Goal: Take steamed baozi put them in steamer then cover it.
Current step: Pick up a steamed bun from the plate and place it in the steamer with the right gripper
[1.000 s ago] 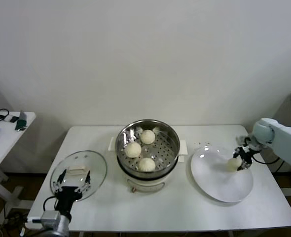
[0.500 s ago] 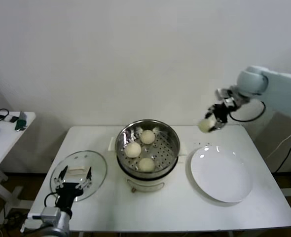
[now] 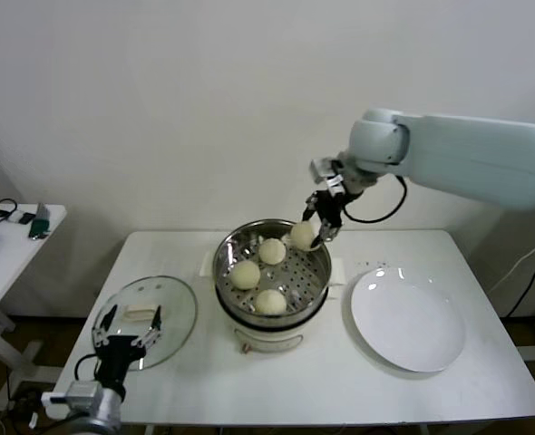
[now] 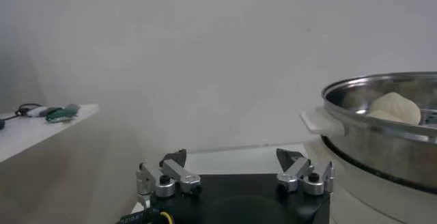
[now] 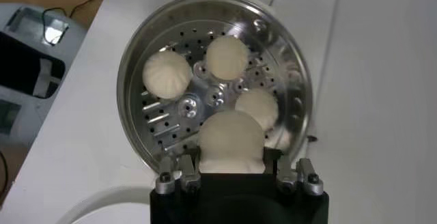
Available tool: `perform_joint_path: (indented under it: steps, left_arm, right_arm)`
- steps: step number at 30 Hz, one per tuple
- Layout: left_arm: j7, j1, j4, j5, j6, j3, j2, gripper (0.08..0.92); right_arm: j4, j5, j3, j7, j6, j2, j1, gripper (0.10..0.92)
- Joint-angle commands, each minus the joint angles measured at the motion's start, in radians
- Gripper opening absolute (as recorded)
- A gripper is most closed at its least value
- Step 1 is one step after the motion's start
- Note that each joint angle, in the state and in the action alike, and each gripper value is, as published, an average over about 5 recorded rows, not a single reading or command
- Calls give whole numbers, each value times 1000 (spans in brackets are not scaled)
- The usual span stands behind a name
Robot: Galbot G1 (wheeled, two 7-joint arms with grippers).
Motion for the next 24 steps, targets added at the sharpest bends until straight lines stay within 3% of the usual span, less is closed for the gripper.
perform_joint_path:
  steps: [1,18,24]
  left_arm:
    - [0,2,4,-10,-4,-2,4,823]
    - [1,-10,5,-5,5,1,3,823]
    - [3,-10,-3,-5,8,0,5,823]
  right_arm:
    - [0,-75,-32,44,-33,72,-125,619]
    - [-96,-139,33,115,-41,83,-274,637]
    - [-94,-93,37,90,-2,67,-220,735]
